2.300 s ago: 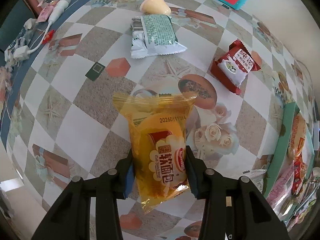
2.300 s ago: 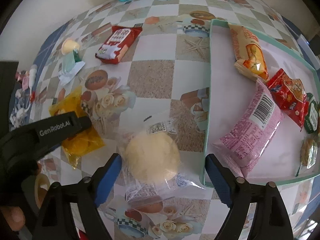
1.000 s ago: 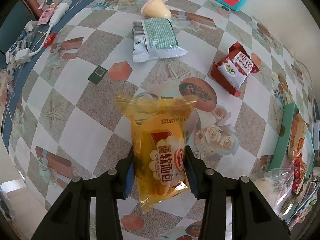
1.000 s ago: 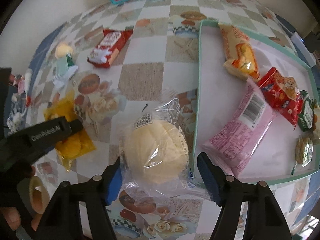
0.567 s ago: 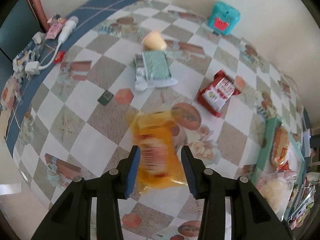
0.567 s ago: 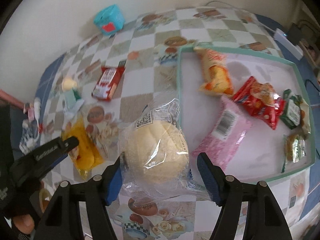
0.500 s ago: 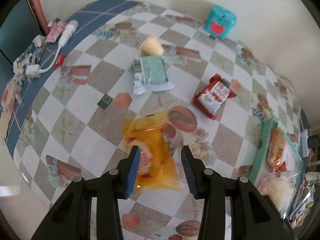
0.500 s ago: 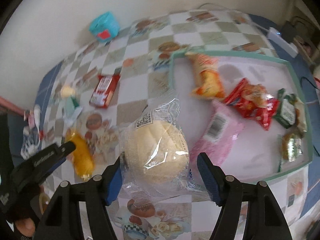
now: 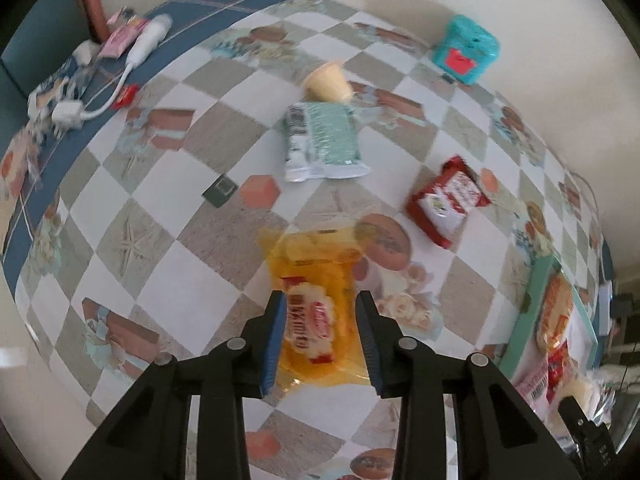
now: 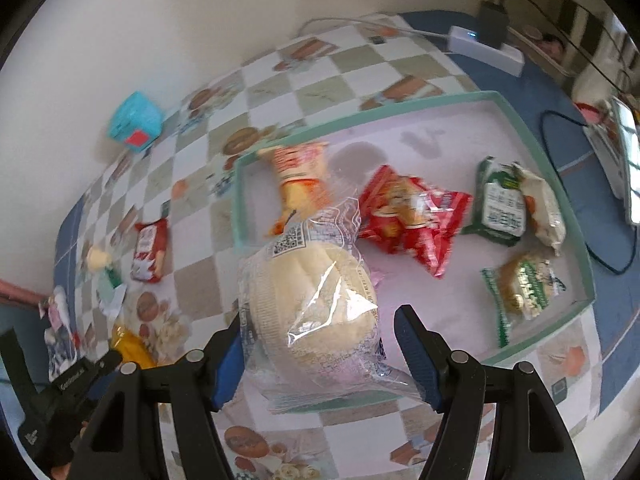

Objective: Organize snacks
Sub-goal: 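Carry the yellow bread bag and bun toward the white tray with both tools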

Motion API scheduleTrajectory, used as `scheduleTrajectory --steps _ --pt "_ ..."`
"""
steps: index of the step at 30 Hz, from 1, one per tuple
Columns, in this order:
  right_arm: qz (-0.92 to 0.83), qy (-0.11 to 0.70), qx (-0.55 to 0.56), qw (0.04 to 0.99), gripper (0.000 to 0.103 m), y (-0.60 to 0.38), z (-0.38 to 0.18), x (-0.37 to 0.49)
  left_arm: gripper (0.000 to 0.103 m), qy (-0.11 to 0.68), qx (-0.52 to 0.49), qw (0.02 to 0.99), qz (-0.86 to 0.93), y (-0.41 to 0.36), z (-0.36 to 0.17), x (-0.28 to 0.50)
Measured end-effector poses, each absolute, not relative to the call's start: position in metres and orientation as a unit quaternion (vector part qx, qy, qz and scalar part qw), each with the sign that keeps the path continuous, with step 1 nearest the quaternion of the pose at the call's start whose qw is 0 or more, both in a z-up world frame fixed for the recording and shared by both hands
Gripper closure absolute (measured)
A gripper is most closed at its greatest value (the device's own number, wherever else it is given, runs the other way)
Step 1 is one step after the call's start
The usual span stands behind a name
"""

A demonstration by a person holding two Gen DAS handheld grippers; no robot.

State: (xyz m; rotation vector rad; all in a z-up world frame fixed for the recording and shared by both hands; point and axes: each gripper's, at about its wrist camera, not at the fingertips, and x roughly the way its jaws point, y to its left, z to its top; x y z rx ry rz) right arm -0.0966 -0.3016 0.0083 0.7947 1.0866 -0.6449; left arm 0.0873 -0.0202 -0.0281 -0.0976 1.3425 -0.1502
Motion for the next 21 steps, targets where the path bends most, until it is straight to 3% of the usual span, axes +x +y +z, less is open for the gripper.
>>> scheduleTrajectory --steps 3,5,6,7,12,14,16,21 --pt "-0.304 0.489 0.377 0.726 0.031 -0.312 0.006 -0.105 0.065 0.628 -0.042 0.774 -0.068 -0.021 -0.034 0.087" --pt "-0.310 0.488 0.381 0.722 0.031 -0.316 0.005 -0.108 0.049 0.629 -0.033 0.774 -0.070 -0.026 -0.037 0.088" --pt "-0.312 0.487 0.383 0.720 0.031 -0.317 0.004 -0.109 0.035 0.629 -0.030 0.773 -0.074 -0.029 -0.040 0.088" --pt "-0.312 0.487 0.386 0.719 0.031 -0.318 0.003 -0.110 0.033 0.631 -0.026 0.772 -0.075 -0.032 -0.043 0.089" --pt "-0.306 0.487 0.387 0.720 0.031 -0.317 0.003 -0.109 0.034 0.648 0.020 0.760 -0.051 -0.041 -0.067 0.091" --pt "-0.306 0.488 0.389 0.719 0.031 -0.317 0.003 -0.109 0.041 0.655 0.020 0.754 -0.046 -0.041 -0.073 0.091" --pt "-0.306 0.488 0.392 0.717 0.031 -0.318 0.002 -0.110 0.056 0.646 0.030 0.761 -0.042 -0.042 -0.069 0.091" --pt "-0.313 0.483 0.405 0.710 0.031 -0.325 0.000 -0.115 0.059 0.643 0.021 0.764 -0.059 -0.047 -0.062 0.086"
